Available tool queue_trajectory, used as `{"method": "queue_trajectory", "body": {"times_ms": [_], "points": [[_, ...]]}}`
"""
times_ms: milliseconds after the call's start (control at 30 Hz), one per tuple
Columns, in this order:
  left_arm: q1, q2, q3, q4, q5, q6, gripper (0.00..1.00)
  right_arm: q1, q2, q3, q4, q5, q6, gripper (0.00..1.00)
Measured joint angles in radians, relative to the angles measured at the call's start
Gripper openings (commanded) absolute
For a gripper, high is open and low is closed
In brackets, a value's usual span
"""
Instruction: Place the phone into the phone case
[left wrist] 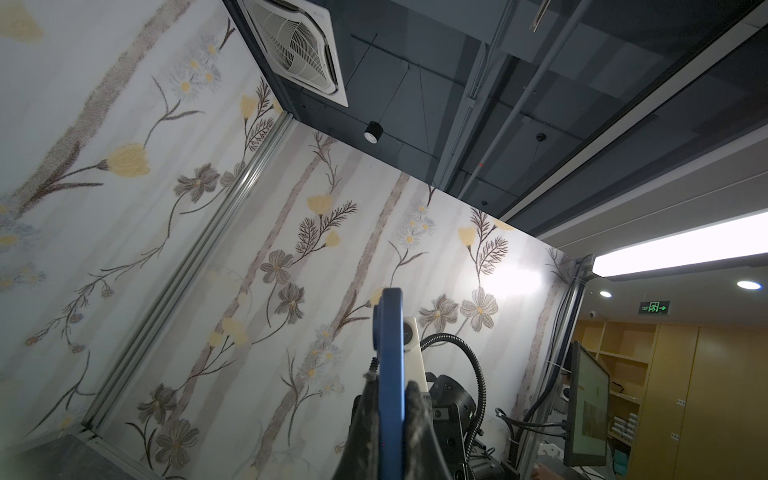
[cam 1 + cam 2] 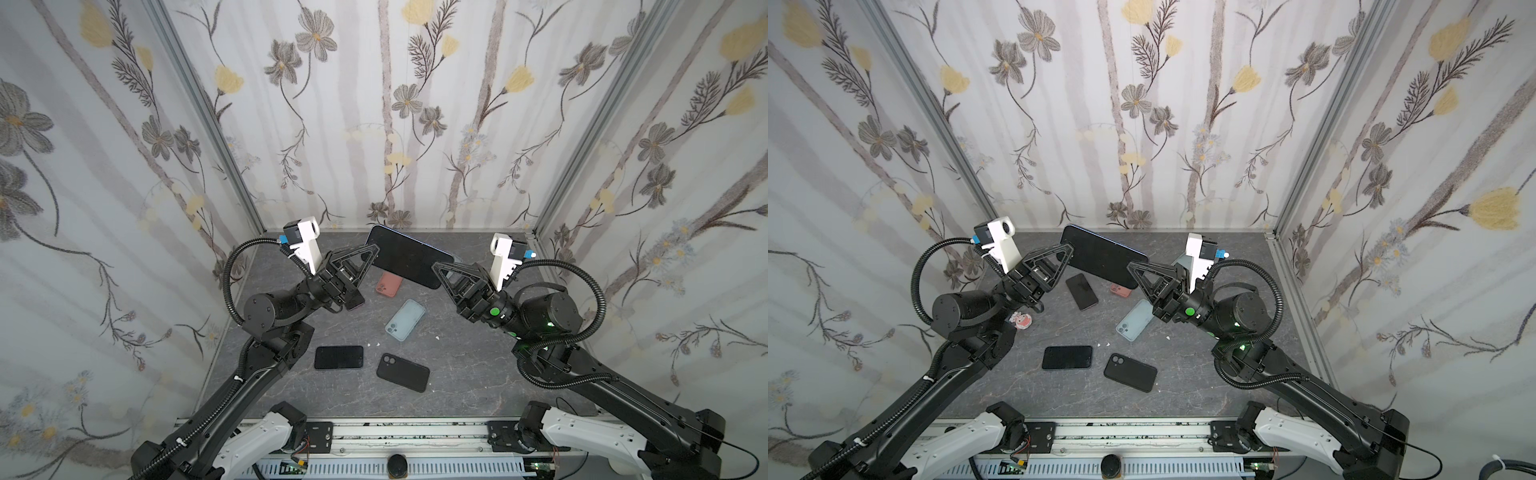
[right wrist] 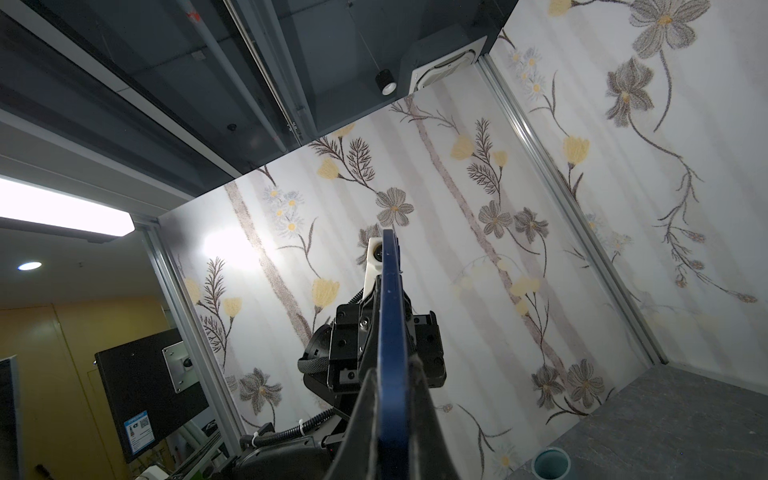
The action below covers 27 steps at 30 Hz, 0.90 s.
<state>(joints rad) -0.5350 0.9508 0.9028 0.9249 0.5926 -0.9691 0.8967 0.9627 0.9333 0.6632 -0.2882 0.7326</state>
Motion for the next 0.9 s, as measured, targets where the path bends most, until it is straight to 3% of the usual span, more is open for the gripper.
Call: {"method": "queue_trajectory", "body": {"times_ms": [200,267,433,600,900], "points": [[0.002,-0.057,-0.033,-0.037,-0.089,0.035,0.76,0.002,-0.033,0.0,-0.09,0.077,0.024,0.0],[0.001,-0.09,-0.047,-0.085,-0.13,0.066,0.82,0.002,-0.061,-0.013,-0.125,0.115,0.042,0.0],[0.001,-0.204,-0.055,-0.343,-0.308,0.168,0.83,0.002,-0.142,-0.063,-0.216,0.196,0.08,0.0],[0.001,-0.254,-0.044,-0.689,-0.499,0.302,0.81,0.003,-0.201,-0.08,-0.425,0.271,0.116,0.0],[0.001,-0.172,-0.09,-1.173,-0.551,0.429,0.74,0.051,-0.206,-0.143,-0.833,0.377,0.181,0.0]]}}
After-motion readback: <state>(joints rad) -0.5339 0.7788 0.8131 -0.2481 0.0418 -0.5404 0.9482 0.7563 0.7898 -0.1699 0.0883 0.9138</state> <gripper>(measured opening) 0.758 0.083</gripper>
